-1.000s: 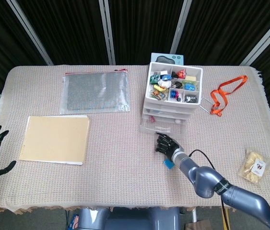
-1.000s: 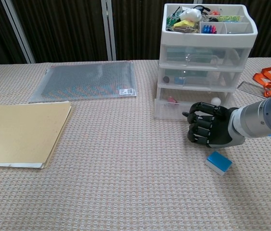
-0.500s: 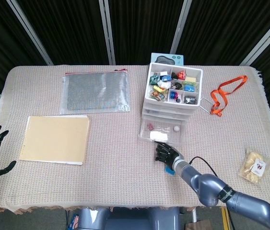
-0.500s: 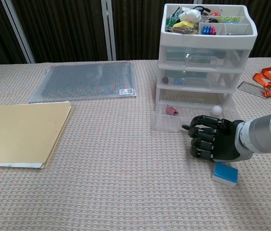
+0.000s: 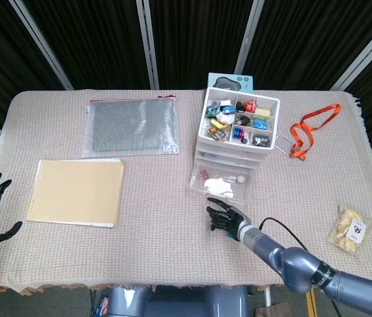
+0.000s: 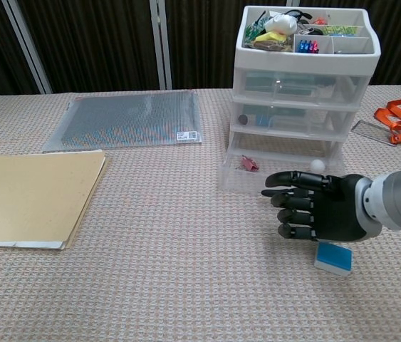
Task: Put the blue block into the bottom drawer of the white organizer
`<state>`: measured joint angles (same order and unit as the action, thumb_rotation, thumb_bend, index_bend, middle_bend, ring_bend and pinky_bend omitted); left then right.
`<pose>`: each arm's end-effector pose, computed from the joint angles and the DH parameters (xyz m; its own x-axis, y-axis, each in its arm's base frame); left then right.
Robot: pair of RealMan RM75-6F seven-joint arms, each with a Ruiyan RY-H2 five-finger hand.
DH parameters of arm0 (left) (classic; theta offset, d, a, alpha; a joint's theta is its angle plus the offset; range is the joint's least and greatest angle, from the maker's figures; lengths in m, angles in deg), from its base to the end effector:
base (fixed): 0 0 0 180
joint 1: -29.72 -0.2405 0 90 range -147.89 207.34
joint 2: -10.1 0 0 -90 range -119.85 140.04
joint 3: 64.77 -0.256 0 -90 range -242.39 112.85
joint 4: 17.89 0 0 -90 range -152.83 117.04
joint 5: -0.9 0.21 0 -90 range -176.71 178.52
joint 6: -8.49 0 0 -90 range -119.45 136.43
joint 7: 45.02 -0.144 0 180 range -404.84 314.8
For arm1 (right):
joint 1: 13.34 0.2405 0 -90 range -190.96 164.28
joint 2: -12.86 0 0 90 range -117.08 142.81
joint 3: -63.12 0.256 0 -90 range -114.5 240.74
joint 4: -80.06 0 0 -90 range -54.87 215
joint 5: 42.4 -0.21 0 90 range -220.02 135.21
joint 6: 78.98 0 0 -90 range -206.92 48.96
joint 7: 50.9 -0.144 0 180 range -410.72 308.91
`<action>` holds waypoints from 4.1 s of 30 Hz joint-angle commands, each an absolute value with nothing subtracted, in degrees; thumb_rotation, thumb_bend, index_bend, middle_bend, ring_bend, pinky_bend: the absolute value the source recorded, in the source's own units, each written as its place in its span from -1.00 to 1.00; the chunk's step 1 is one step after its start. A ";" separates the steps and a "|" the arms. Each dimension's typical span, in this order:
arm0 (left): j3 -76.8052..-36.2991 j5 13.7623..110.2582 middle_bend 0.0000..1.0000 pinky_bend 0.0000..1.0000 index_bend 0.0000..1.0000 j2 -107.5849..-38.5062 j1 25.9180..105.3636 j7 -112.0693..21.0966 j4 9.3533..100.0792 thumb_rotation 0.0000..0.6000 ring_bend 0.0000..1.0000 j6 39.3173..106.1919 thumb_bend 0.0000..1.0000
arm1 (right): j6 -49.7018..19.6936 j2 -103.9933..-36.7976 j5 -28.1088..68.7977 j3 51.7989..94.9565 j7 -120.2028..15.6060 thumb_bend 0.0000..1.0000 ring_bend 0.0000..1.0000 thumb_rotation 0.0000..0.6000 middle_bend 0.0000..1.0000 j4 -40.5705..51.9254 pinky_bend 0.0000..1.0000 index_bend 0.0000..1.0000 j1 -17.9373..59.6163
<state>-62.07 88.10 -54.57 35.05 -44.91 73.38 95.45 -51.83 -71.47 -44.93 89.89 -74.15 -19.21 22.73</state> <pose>-0.3079 0.1831 0.1605 0.4024 -0.0317 0.9149 0.9143 -0.0373 -0.4034 -0.1491 -0.2972 -0.0404 -0.9859 -0.0838 0.1449 -0.1505 0.8232 -0.5474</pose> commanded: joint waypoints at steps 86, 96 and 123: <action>-61.58 87.64 -1.00 -1.00 -0.80 -55.59 34.76 -46.36 73.48 1.00 -1.00 96.09 -0.52 | 0.83 -89.98 13.84 67.90 -8.05 -0.67 0.57 1.00 0.55 -14.59 0.36 -0.22 7.51; -61.50 87.32 -1.00 -1.00 -0.80 -55.50 34.77 -46.31 73.73 1.00 -1.00 95.89 -0.52 | 0.03 -90.88 13.97 68.05 -8.66 -0.31 0.58 1.00 0.57 -14.10 0.36 -0.04 7.37; -61.39 87.03 -1.00 -1.00 -0.80 -55.32 34.83 -45.93 73.97 1.00 -1.00 95.60 -0.52 | 0.66 -84.72 14.92 78.41 -10.76 -0.29 0.59 1.00 0.57 -21.59 0.36 0.22 9.89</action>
